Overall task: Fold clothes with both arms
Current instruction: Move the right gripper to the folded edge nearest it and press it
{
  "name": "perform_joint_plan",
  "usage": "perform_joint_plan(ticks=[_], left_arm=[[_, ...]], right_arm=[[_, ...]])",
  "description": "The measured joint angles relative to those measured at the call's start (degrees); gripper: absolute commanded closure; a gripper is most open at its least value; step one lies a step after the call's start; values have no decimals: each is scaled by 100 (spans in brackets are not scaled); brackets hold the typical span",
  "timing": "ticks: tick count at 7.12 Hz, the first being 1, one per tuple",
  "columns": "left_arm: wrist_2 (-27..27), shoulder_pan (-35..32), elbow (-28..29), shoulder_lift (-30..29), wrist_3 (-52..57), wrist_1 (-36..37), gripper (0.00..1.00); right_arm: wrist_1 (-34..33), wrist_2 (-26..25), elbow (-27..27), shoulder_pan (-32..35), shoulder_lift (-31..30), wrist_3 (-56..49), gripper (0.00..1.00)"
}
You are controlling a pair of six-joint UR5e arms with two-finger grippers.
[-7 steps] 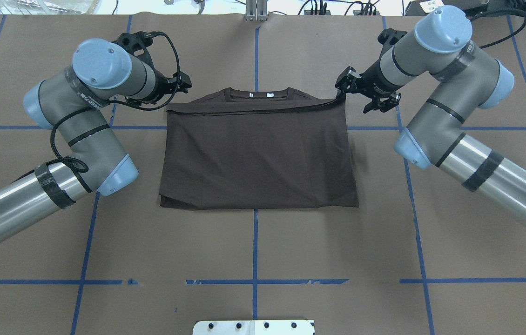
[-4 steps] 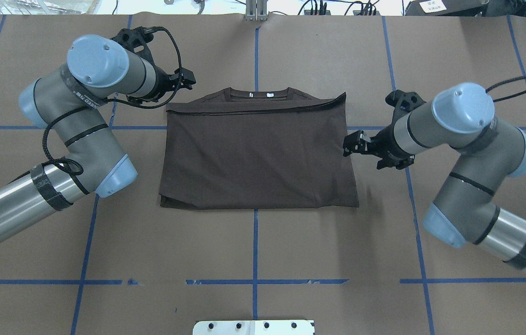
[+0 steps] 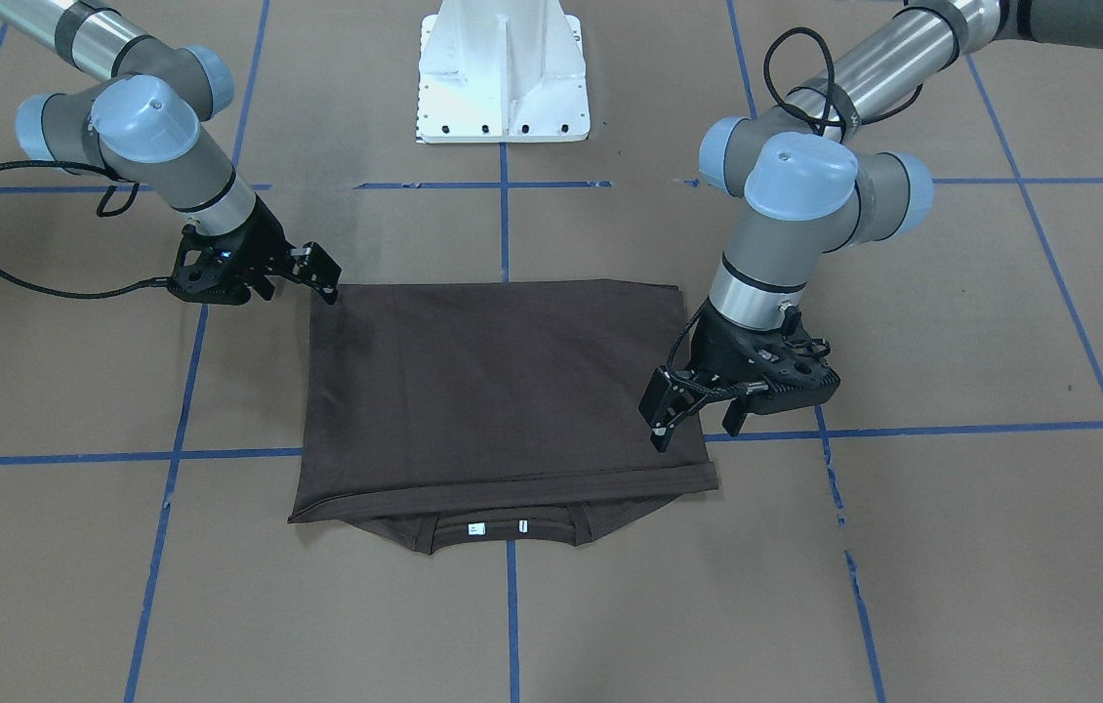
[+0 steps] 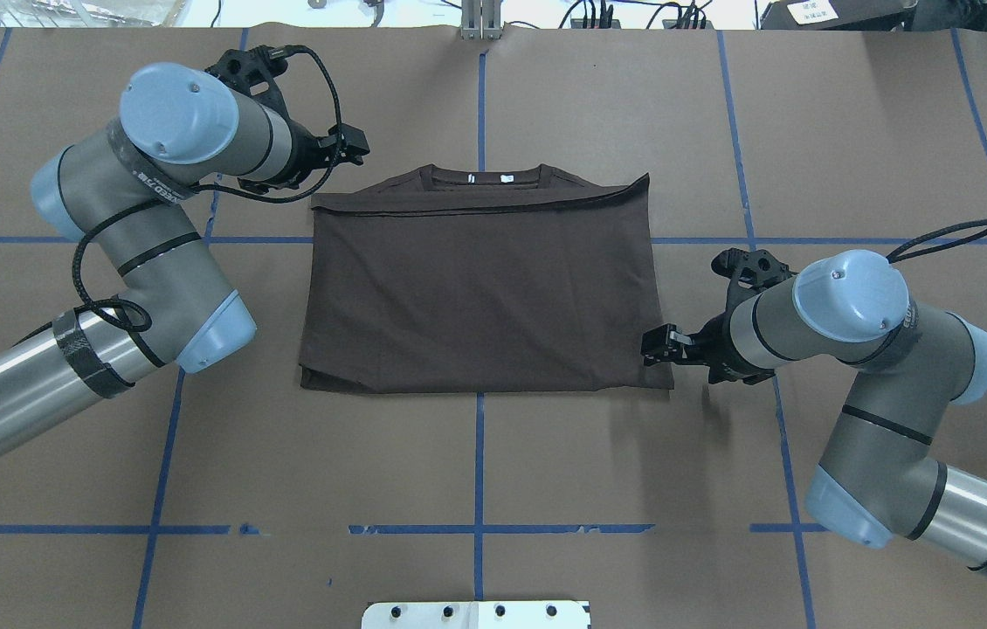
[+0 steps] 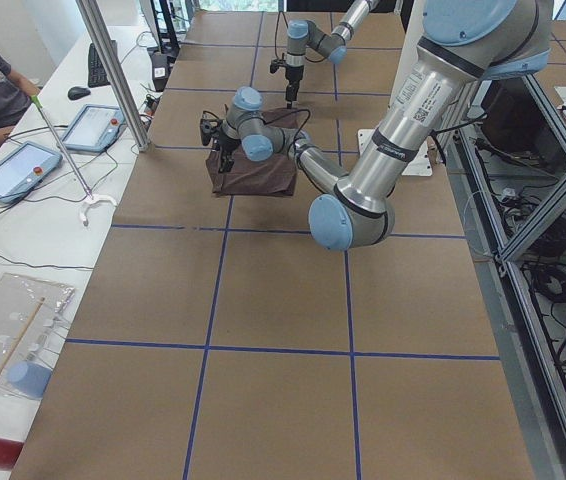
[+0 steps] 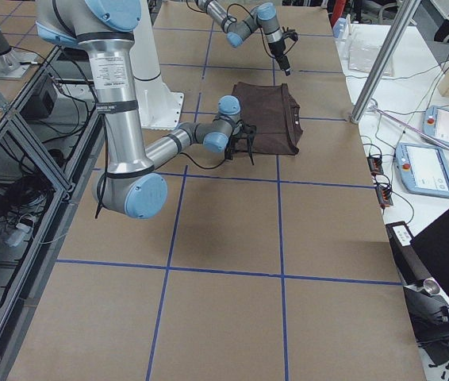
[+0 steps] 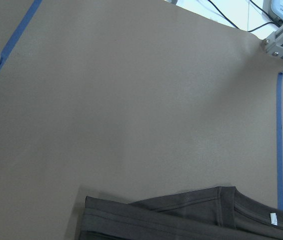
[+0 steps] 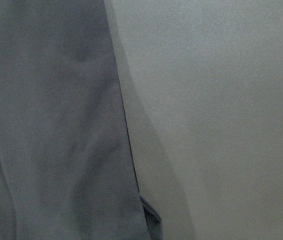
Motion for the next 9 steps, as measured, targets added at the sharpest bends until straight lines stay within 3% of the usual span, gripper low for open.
perform_joint_plan(ticks=[1, 2, 3, 4, 5, 9], left_arm=[[1, 0, -2, 3, 4, 0, 0], [1, 0, -4, 9, 6, 0, 0], [2, 0, -4, 10, 6, 0, 0], [2, 0, -4, 10, 6, 0, 0], [1, 0, -4, 11, 7, -2, 0], [-6, 0, 1, 14, 12, -9, 0]], right_arm=[[-2, -4, 8, -53, 15, 0, 4], [-2, -2, 7, -119, 38, 0, 13], [-2, -10, 1, -182, 54, 0, 62], [-2, -4, -8, -210, 60, -2, 91], [-2, 18, -14, -219, 58, -7, 100], [0, 39, 30, -212, 25, -23, 100]])
